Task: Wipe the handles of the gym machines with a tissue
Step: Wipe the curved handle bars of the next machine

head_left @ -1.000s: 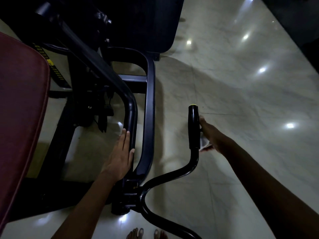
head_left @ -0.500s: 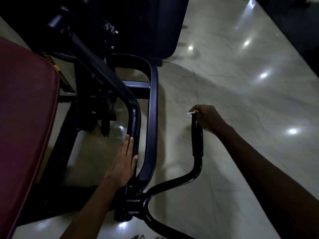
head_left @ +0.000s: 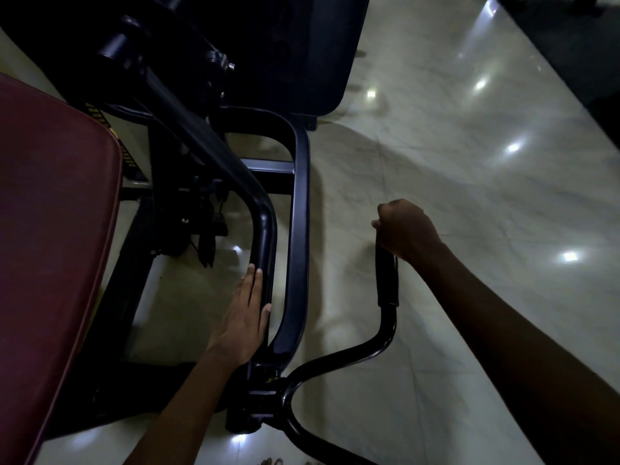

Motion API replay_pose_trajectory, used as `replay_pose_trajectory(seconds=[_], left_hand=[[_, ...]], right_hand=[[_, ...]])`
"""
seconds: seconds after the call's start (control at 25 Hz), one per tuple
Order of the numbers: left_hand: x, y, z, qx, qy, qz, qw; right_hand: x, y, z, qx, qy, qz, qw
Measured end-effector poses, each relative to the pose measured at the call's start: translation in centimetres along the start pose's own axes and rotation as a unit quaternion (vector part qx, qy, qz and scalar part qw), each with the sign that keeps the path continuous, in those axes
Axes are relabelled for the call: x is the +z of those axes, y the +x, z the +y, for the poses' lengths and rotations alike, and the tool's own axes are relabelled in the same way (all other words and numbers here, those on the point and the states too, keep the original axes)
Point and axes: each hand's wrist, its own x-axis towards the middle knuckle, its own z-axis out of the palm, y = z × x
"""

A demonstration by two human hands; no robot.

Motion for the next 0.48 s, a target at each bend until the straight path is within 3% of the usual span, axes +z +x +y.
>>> replay_pose_trajectory(seconds=[0.12, 0.32, 0.48], left_hand=[[0.1, 0.03, 0.04, -0.003, -0.008, 0.009, 1.0], [0.29, -0.48, 0.21, -0.016, -0.021, 0.011, 1.0], [0.21, -0.59, 0.18, -0.027, -0.036, -0.002, 0.999]], right_hand=[[0.13, 0.14, 0.01, -0.032, 0.02, -0.019, 0.999], [-0.62, -0.24, 0.1, 0.051, 0.048, -0.001, 0.998], [-0.08, -0.46, -0.48, -0.007, 0.025, -0.028, 0.999]])
